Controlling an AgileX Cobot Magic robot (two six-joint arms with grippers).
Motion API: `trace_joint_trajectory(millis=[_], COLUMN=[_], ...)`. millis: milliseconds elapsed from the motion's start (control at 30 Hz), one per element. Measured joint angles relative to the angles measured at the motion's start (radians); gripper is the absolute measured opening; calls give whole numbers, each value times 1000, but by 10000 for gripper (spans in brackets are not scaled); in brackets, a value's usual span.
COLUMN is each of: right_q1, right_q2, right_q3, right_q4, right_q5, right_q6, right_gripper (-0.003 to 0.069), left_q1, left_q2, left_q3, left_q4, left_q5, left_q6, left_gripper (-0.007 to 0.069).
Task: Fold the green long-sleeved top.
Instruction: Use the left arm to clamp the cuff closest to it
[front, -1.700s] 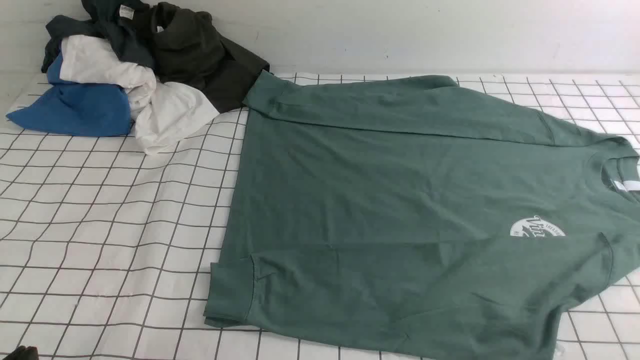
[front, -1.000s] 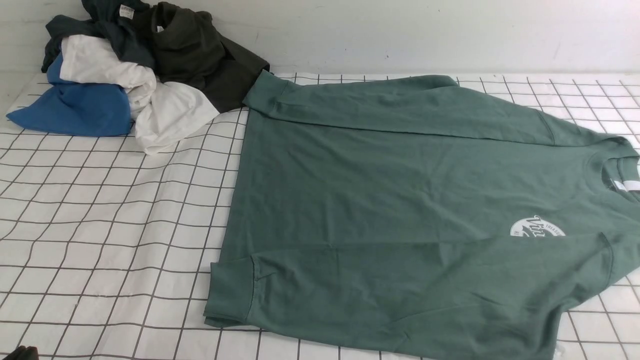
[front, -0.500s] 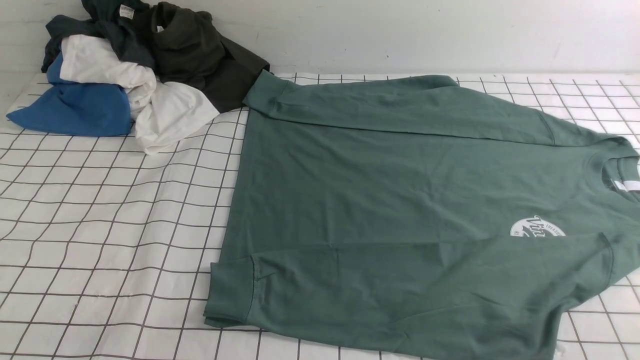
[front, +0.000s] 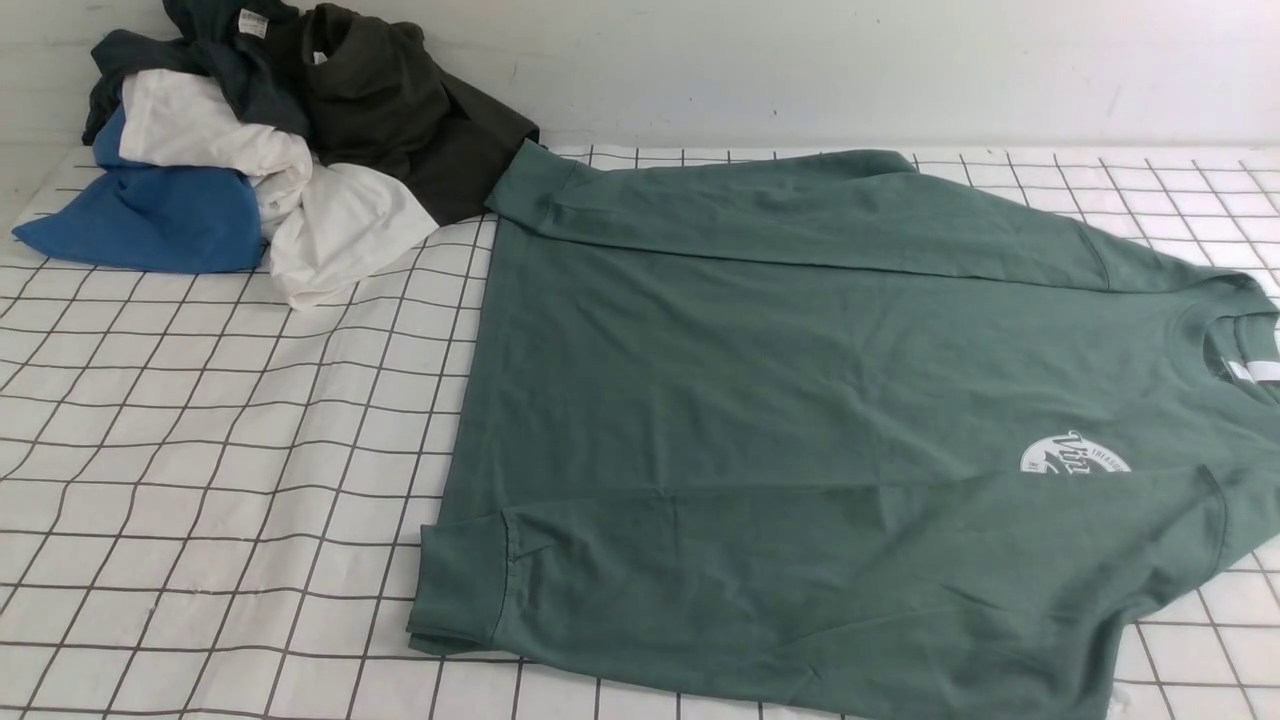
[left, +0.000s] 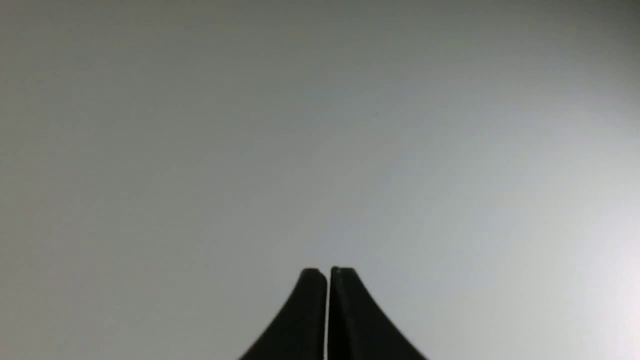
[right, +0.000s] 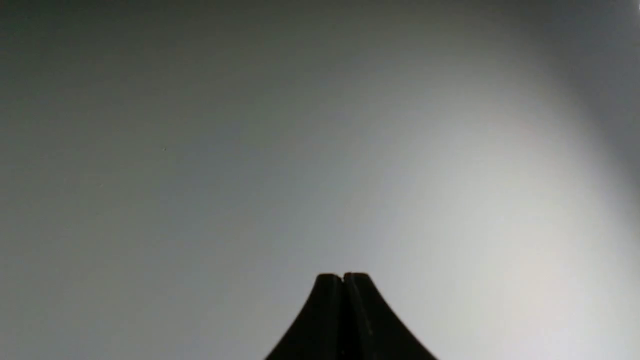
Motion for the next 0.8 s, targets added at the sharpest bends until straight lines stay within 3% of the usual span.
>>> trace_joint_trajectory(millis=[100, 167, 200, 300, 333, 367, 533, 667, 800], right_q1=[0, 0, 0, 0, 0, 4, 26, 78, 150], right_q2=[65, 144, 152, 321, 330, 416, 656, 854, 1041], right_q3=[-132, -218, -225, -310, -314, -343, -428, -493, -571], right_q4=[0, -28, -31, -70, -71, -75, 17, 125, 283], right_q5=[168, 374, 392, 726, 744, 897, 1246, 1405, 1431], right_q6=[13, 7, 7, -19, -19, -21, -75, -237, -432], right_gripper=[-13, -13, -13, -13, -13, -13, -11, -11, -11], left_q1=[0, 0, 0, 0, 0, -3, -35, -83, -186], left_q2=[140, 309, 323, 580, 594, 711, 985, 1169, 1341], left_q3=[-163, -269, -277, -400, -407, -472, -602, -643, -668], left_q4=[-60, -85, -85, -69, -68, -62, -75, -115, -145], left_q5=[140, 262, 273, 555, 555, 771, 1167, 1266, 1256], left_q6=[50, 132, 138, 211, 213, 222, 270, 335, 406], left_gripper=[-7, -7, -7, -7, -7, -7, -7, 6, 112])
